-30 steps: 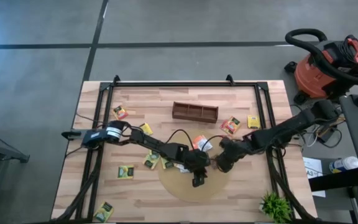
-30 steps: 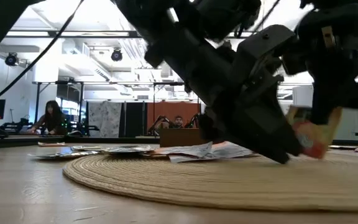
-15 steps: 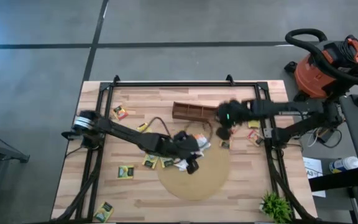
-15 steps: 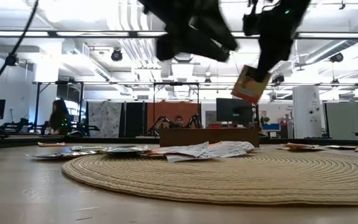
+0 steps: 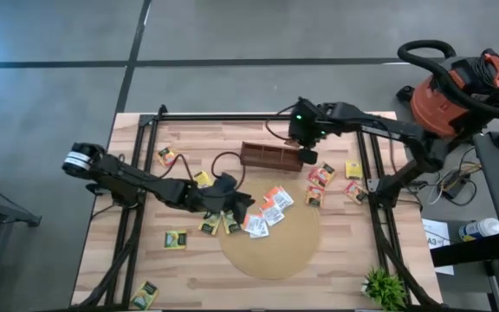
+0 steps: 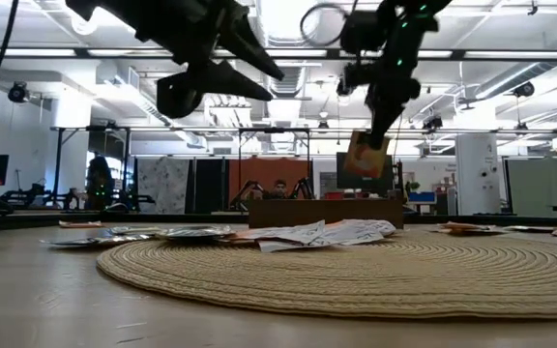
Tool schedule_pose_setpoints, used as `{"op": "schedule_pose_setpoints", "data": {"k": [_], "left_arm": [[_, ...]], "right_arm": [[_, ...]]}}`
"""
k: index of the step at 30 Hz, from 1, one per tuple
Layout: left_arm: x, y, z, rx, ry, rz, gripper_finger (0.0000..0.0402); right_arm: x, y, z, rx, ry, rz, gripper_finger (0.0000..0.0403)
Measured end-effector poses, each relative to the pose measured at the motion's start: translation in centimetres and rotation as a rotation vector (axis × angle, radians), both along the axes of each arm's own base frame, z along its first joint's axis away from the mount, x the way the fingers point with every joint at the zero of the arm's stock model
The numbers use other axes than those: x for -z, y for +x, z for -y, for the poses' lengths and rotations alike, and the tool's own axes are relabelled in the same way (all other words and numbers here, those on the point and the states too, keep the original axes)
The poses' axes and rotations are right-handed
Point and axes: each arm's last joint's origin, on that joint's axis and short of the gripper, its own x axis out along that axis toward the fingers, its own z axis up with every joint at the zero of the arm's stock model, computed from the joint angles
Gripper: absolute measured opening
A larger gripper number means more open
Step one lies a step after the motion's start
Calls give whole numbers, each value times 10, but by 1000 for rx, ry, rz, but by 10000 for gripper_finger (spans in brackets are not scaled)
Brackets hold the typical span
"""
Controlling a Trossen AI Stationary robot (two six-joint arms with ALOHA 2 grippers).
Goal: Pick & Place Tea
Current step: Put the mango tea bag into the right section of the wooden organizer
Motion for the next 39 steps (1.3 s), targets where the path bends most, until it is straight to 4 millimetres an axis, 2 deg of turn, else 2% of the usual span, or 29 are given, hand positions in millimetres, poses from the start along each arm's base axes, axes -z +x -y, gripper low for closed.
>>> {"op": "schedule_pose_setpoints", "data": {"k": [5,12,19,30,35,39], "left_arm": [[4,-5,-1,-45,-9,0,121],[5,-5,-1,-46,5,-7,121],[5,-5,-2,-59,44,-16,121],[7,-6,-3,-64,77,-29,121],[7,-6,-3,-66,78,-28,121],[7,-6,-3,-71,75,-27,121]], "right_arm": [[26,20,14,-59,52,-128,8],[48,35,21,-104,134,-258,8],[54,41,25,-116,134,-265,8],[60,37,24,-109,146,-284,12],[62,36,25,-101,147,-286,44],[61,38,28,-82,80,-290,77]]}}
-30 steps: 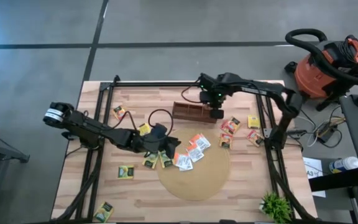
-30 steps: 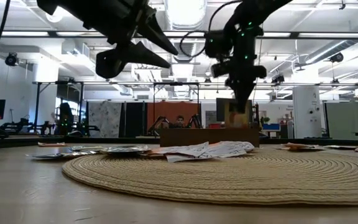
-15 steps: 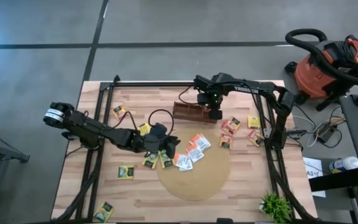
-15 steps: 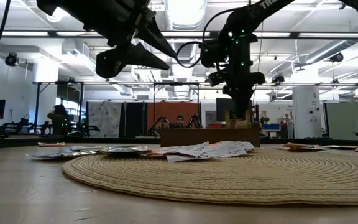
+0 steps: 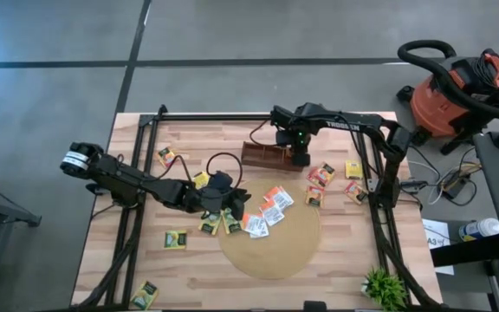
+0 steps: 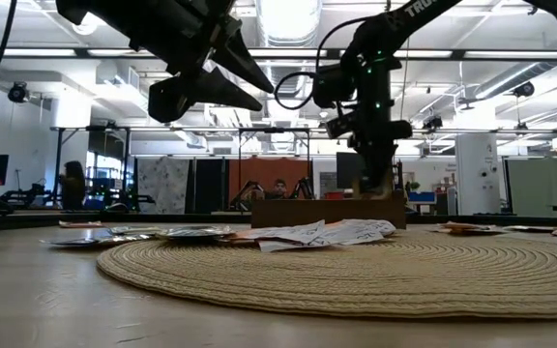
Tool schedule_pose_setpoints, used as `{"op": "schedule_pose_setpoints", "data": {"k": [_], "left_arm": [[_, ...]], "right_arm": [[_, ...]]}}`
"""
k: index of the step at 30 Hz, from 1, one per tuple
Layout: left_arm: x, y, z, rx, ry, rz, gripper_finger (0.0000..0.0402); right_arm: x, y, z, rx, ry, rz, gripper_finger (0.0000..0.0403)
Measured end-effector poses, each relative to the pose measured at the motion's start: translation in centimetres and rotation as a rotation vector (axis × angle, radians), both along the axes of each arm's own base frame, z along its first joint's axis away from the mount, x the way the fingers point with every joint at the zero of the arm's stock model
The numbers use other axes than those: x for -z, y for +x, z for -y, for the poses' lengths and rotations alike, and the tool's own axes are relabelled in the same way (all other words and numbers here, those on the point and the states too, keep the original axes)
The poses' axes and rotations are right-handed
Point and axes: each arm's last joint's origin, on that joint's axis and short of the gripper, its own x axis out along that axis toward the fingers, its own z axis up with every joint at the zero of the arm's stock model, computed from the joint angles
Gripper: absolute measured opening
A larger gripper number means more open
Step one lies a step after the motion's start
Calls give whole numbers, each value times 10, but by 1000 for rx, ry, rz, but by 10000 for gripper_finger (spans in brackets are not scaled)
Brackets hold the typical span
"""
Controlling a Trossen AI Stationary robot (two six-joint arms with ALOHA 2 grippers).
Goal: Pick & Place Tea
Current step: Put the mango tea bag into the right section of the wooden organizer
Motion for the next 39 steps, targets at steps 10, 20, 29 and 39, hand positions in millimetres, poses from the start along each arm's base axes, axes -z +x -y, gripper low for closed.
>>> {"op": "schedule_pose_setpoints", "data": {"k": [10,20,29,39], "left_arm": [[0,0,0,-4,-7,2,121],[0,0,0,-6,1,1,121],[2,-1,0,41,102,-40,121],[2,0,0,99,178,-70,121]], "right_arm": [[-24,-10,1,46,-110,26,130],[-50,-60,-32,303,53,101,128],[-27,-123,-105,583,192,214,128],[31,-149,-139,890,361,368,124]]}}
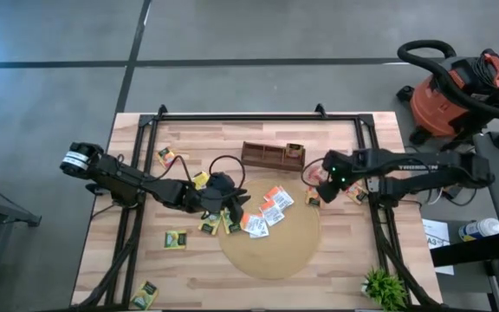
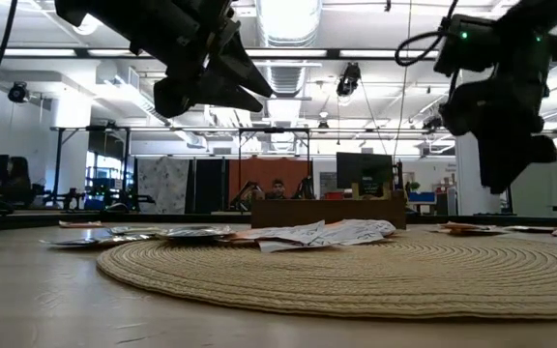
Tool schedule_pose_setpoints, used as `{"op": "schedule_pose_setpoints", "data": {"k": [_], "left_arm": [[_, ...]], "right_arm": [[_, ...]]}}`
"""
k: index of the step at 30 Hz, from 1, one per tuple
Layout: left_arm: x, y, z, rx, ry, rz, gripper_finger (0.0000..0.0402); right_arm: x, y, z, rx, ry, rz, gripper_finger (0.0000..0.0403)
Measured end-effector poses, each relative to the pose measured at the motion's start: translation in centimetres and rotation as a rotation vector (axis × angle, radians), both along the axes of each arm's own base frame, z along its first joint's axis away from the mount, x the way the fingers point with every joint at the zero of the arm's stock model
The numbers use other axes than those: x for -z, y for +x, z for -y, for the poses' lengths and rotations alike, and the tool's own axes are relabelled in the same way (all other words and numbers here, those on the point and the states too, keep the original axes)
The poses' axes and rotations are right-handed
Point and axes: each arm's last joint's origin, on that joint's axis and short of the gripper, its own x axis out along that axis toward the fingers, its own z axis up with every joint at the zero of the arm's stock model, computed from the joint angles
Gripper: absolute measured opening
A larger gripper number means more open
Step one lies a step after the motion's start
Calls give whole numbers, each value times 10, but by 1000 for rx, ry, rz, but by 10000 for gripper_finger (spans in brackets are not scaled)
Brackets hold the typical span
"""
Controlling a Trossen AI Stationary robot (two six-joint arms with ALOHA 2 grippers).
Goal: Pick & Place Tea
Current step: Put the mango tea bag into the right section of the wooden organizer
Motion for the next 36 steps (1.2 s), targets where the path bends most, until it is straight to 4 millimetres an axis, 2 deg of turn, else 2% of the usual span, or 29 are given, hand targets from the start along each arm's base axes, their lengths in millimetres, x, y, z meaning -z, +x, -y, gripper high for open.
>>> {"op": "schedule_pose_setpoints", "data": {"k": [13,17,21,29,33,36], "left_arm": [[0,0,0,13,-18,1,121],[0,0,0,24,-20,-2,121],[9,6,2,41,-25,-20,121],[47,42,13,142,-96,21,121],[54,69,13,167,-132,29,121],[61,95,13,224,-252,26,121]], "right_arm": [[47,18,1,-35,-28,-66,115],[50,28,1,-56,31,-54,110],[49,36,1,-69,71,-51,103],[46,40,2,-68,71,-39,90],[48,38,2,-41,83,-49,88],[49,38,2,-32,87,-56,89]]}}
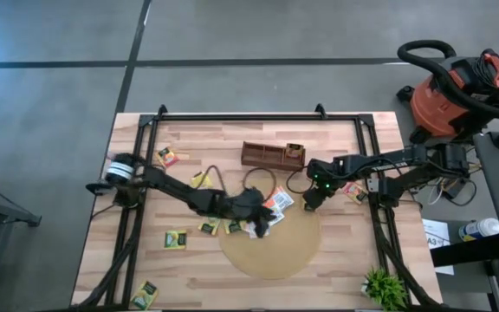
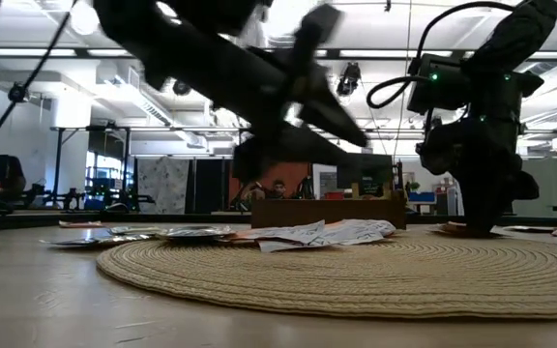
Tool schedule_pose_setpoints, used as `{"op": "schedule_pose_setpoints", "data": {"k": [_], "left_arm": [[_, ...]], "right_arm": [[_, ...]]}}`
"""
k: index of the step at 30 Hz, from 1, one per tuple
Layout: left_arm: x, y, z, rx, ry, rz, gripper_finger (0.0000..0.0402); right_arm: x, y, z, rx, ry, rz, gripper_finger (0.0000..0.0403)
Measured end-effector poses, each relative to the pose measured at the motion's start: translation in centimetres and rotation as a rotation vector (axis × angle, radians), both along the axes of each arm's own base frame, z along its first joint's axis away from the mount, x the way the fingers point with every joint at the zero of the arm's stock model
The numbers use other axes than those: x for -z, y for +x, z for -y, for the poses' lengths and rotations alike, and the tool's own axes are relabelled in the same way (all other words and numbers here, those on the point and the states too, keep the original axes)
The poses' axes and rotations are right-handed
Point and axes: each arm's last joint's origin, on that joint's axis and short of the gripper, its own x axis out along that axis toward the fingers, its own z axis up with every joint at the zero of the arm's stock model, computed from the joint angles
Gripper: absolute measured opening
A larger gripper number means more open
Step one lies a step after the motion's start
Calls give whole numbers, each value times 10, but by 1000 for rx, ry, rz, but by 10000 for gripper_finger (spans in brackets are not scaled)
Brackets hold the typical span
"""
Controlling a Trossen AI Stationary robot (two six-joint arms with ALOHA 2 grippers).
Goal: Pick & Place Tea
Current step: Put the mango tea bag into the right section of the wooden organizer
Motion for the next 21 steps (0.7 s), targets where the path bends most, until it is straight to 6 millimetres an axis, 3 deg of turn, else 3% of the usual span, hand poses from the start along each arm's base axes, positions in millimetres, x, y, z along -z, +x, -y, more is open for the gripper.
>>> {"op": "schedule_pose_setpoints", "data": {"k": [5,12,21], "left_arm": [[13,44,1,36,-191,-27,121],[23,87,-4,-110,-311,-12,121],[34,92,-30,-306,-411,-41,121]], "right_arm": [[0,0,0,-2,-1,0,85],[0,0,0,-34,-12,6,87],[0,3,1,-41,-21,39,89]]}}
